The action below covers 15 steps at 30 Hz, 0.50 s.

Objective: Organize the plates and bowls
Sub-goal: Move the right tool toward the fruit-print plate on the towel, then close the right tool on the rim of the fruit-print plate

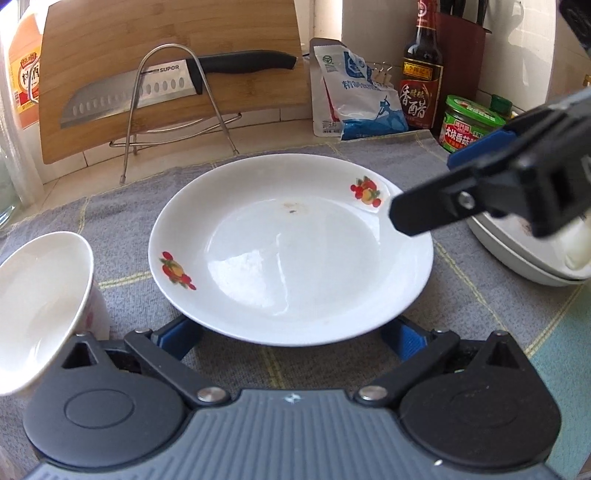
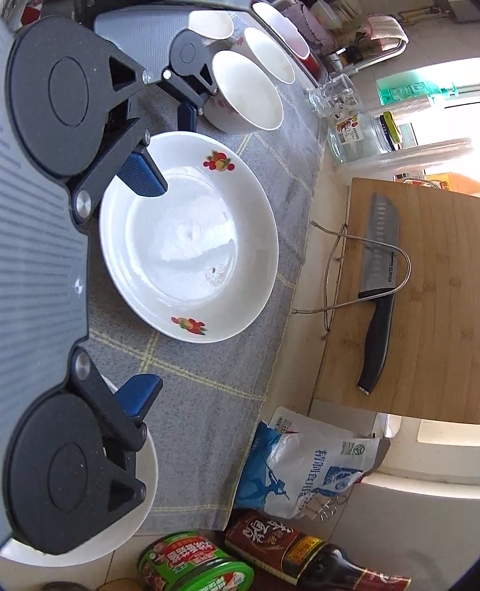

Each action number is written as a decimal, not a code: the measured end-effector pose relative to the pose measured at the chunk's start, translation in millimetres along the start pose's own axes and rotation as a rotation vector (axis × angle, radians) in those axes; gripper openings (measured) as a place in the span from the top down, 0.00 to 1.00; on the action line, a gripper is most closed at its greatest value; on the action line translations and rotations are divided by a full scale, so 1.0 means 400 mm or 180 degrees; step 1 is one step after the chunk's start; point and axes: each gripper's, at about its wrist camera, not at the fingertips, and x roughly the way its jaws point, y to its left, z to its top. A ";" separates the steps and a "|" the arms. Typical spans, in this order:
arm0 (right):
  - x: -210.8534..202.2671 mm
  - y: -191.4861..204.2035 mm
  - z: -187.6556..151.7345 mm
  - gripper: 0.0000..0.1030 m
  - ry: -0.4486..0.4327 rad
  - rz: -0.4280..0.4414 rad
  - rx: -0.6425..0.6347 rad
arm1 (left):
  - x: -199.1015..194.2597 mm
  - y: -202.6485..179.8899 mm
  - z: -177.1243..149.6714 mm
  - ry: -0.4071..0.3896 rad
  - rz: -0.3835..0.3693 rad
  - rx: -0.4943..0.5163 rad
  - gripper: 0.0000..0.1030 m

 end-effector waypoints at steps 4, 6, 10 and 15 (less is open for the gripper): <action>0.071 -0.047 0.058 0.00 0.0288 0.0291 0.0122 | 0.001 0.001 -0.001 -0.0001 0.0013 -0.0020 0.00; 0.112 -0.062 0.084 0.00 0.0440 0.0368 0.0113 | 0.001 0.000 0.000 0.0005 0.0020 -0.0023 0.00; 0.187 -0.071 0.123 0.00 0.0735 0.0487 -0.0004 | 0.003 0.000 0.004 0.0009 0.0031 -0.0035 0.00; 0.257 -0.060 0.148 0.00 0.1016 0.0486 -0.0220 | 0.003 -0.002 0.004 0.0011 0.0047 -0.0053 0.00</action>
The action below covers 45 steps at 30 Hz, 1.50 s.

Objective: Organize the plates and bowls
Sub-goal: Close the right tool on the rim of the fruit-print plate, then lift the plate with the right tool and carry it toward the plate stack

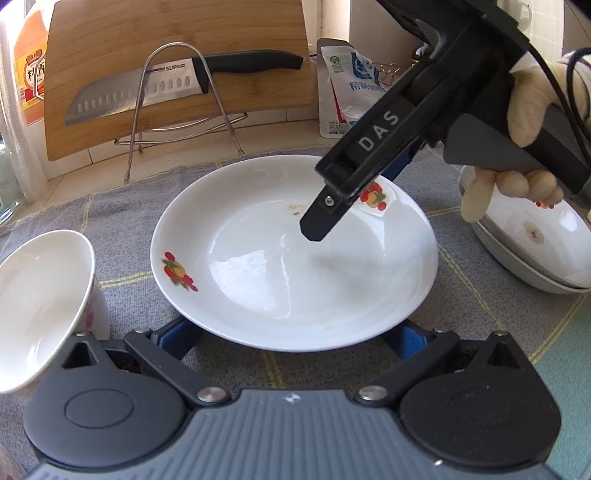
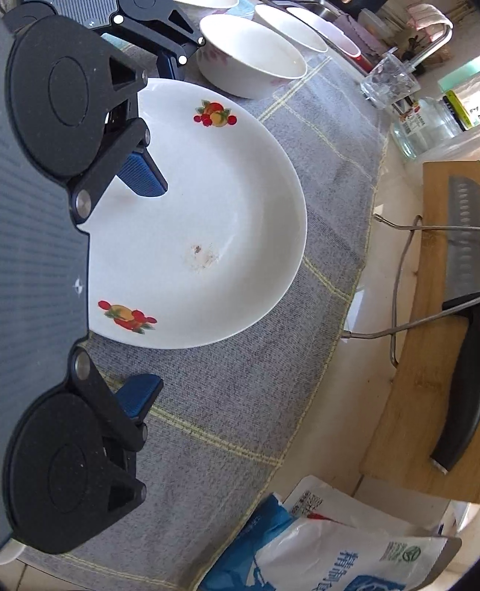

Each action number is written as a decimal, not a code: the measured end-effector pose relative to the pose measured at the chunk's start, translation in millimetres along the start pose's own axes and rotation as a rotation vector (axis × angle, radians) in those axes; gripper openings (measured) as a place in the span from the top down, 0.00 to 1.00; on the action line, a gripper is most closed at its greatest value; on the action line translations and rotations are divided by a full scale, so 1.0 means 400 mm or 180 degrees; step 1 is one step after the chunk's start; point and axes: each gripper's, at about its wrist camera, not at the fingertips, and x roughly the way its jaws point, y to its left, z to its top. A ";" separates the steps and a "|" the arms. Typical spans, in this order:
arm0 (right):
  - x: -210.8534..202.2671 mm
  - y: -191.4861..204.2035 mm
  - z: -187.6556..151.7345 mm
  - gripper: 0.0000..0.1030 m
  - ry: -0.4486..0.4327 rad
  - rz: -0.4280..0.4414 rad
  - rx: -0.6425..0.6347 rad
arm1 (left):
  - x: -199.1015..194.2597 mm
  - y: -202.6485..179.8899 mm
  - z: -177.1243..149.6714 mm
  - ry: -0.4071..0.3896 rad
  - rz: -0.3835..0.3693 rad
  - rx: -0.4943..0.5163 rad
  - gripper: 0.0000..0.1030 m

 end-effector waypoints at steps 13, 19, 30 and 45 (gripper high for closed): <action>0.009 -0.018 0.040 0.00 0.0060 0.0054 -0.0134 | 0.000 0.000 0.002 -0.0010 0.0006 -0.0003 0.00; 0.005 -0.040 0.071 0.00 0.0043 0.0381 -0.0297 | -0.002 0.002 0.001 -0.0009 -0.0029 0.0033 0.00; 0.012 -0.025 0.101 0.00 0.0179 0.0992 -0.0661 | -0.008 -0.004 0.002 -0.0032 0.0002 0.0054 0.01; 0.026 -0.051 0.140 0.00 0.0410 0.1304 -0.0620 | -0.014 -0.011 -0.001 -0.0037 0.0055 0.0058 0.01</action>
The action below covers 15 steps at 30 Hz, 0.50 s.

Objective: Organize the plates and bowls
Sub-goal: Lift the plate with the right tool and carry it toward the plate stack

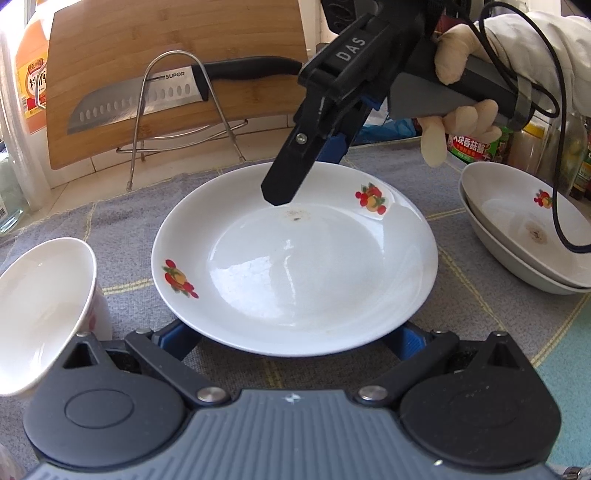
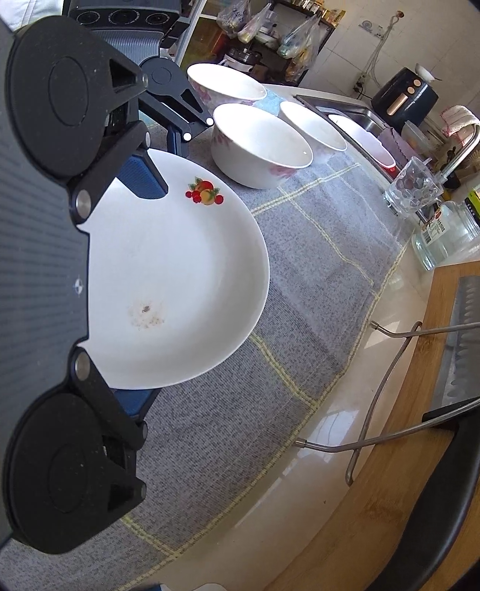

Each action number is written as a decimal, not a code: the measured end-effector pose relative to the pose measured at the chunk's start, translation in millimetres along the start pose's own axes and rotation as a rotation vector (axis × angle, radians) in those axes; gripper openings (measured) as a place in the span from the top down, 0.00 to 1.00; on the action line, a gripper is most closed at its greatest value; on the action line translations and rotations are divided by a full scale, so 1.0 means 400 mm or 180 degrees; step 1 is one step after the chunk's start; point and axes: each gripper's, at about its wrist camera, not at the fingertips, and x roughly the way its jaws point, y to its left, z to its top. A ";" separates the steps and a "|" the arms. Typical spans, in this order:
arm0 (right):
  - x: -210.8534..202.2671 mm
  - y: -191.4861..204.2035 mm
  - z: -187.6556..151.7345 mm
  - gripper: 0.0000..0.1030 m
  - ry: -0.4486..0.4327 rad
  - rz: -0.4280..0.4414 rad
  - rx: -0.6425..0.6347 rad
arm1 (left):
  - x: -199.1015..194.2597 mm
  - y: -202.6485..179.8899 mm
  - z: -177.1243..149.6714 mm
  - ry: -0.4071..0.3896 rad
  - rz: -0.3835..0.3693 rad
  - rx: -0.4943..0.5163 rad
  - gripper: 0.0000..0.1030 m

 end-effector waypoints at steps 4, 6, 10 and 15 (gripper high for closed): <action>-0.001 0.001 -0.002 0.00 -0.0012 -0.0004 0.0033 | 0.003 0.003 0.005 0.0044 -0.0029 0.0003 0.01; -0.002 0.005 -0.005 0.00 -0.0028 -0.0024 0.0040 | 0.004 0.004 0.007 0.0073 -0.0037 0.0011 0.01; -0.009 0.015 -0.012 0.00 -0.0069 -0.0032 0.0042 | 0.000 0.003 0.008 0.0115 -0.0057 0.0037 0.02; -0.020 0.031 -0.031 0.00 -0.0110 -0.0073 0.0072 | -0.022 -0.004 0.009 0.0119 -0.0116 0.0085 0.02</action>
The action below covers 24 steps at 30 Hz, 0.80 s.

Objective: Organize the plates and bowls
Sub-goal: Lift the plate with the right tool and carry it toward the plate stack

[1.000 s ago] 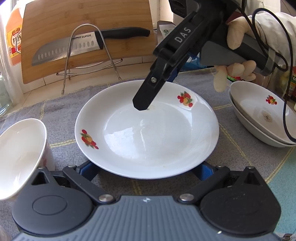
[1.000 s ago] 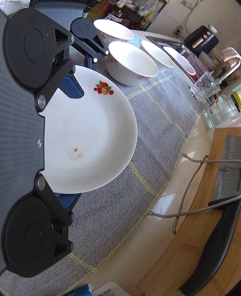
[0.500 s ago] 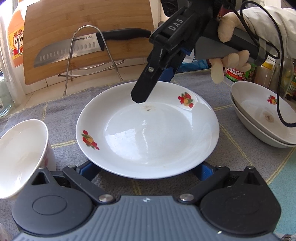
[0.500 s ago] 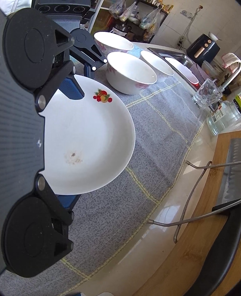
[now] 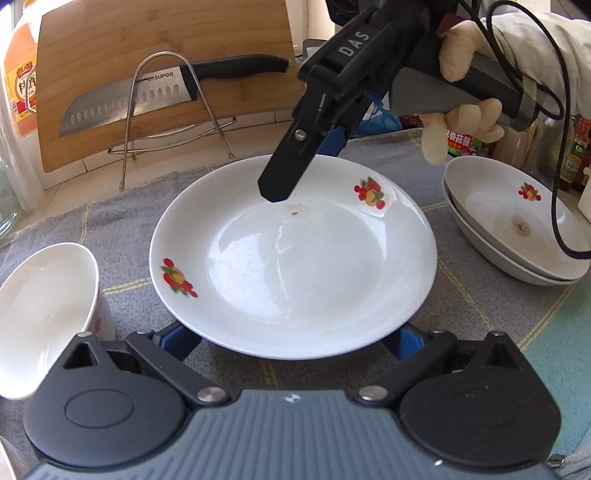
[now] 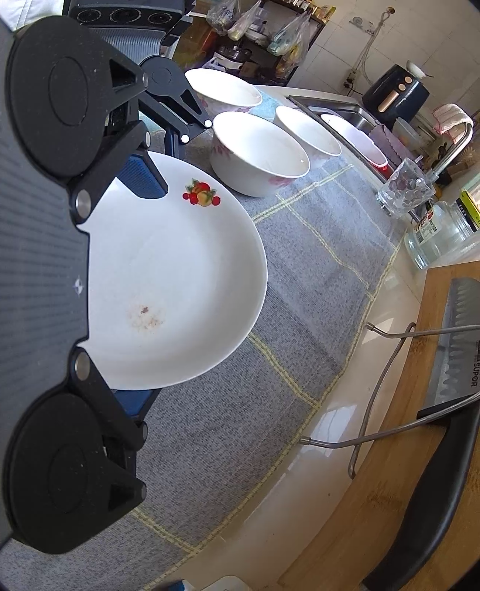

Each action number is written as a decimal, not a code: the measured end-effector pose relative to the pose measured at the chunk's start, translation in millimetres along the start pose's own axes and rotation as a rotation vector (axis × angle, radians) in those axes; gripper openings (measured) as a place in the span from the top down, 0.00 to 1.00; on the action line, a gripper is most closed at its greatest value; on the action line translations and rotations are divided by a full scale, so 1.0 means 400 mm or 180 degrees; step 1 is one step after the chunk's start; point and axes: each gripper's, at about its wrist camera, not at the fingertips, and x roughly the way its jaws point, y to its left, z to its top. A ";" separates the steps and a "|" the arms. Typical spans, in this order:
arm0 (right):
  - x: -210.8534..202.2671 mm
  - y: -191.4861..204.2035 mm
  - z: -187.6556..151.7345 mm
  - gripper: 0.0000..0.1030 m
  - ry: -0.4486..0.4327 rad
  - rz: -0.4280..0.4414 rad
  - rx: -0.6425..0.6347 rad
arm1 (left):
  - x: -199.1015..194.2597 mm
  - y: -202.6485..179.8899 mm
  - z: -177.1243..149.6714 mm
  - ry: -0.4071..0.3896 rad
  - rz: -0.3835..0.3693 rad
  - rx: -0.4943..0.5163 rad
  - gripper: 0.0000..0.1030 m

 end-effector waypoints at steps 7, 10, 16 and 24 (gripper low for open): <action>-0.033 0.037 -0.036 0.00 -0.0102 -0.0048 0.0022 | -0.041 -0.015 0.005 -0.0015 -0.0050 0.0120 0.02; -0.052 0.051 -0.054 0.00 -0.0168 -0.0065 0.0045 | -0.058 -0.026 0.009 -0.0015 -0.0069 0.0192 0.02; -0.090 0.072 -0.096 0.00 -0.0291 -0.0135 0.0105 | -0.089 -0.043 0.017 -0.0034 -0.0161 0.0328 0.02; -0.140 0.082 -0.164 0.00 -0.0432 -0.0278 0.0266 | -0.109 -0.074 0.033 -0.0065 -0.0357 0.0548 0.02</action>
